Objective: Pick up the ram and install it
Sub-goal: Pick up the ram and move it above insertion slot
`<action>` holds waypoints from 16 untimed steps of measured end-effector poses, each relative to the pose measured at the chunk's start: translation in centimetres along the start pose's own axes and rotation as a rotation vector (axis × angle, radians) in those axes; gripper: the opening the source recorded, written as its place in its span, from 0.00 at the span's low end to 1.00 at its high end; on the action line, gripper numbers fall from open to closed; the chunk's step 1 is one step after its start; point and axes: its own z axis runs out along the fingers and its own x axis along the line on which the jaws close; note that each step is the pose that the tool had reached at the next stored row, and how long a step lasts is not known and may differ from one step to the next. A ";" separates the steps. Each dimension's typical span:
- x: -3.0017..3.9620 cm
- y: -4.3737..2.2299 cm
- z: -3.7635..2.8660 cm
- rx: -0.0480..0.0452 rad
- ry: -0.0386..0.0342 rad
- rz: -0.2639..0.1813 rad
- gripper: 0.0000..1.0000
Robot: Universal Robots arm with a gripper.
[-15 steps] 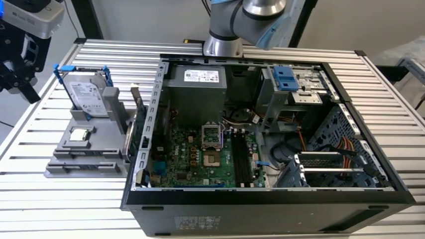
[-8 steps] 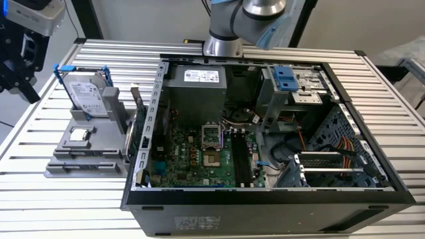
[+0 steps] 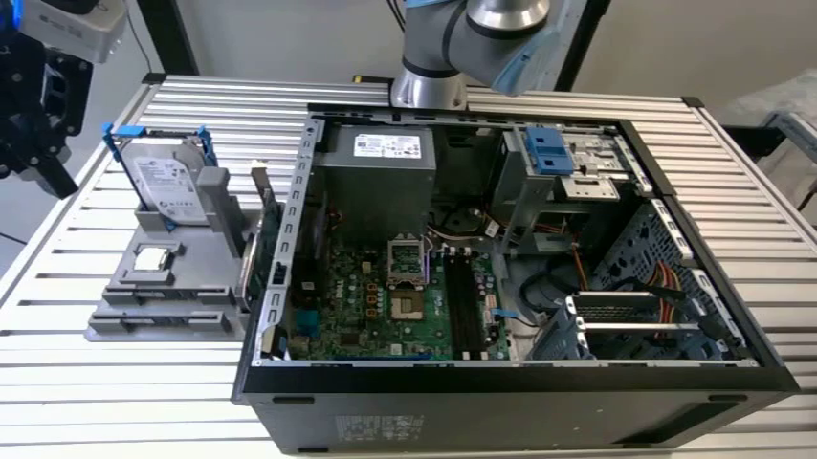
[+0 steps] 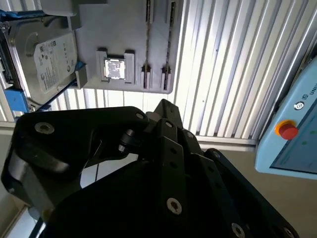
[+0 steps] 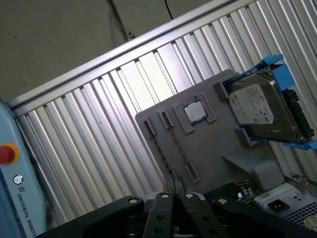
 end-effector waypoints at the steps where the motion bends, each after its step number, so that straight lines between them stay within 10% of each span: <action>1: -0.02 0.02 0.00 0.0006 0.0001 -0.007 0.00; 16: -0.27 0.17 0.02 0.0316 -0.0112 -0.094 0.00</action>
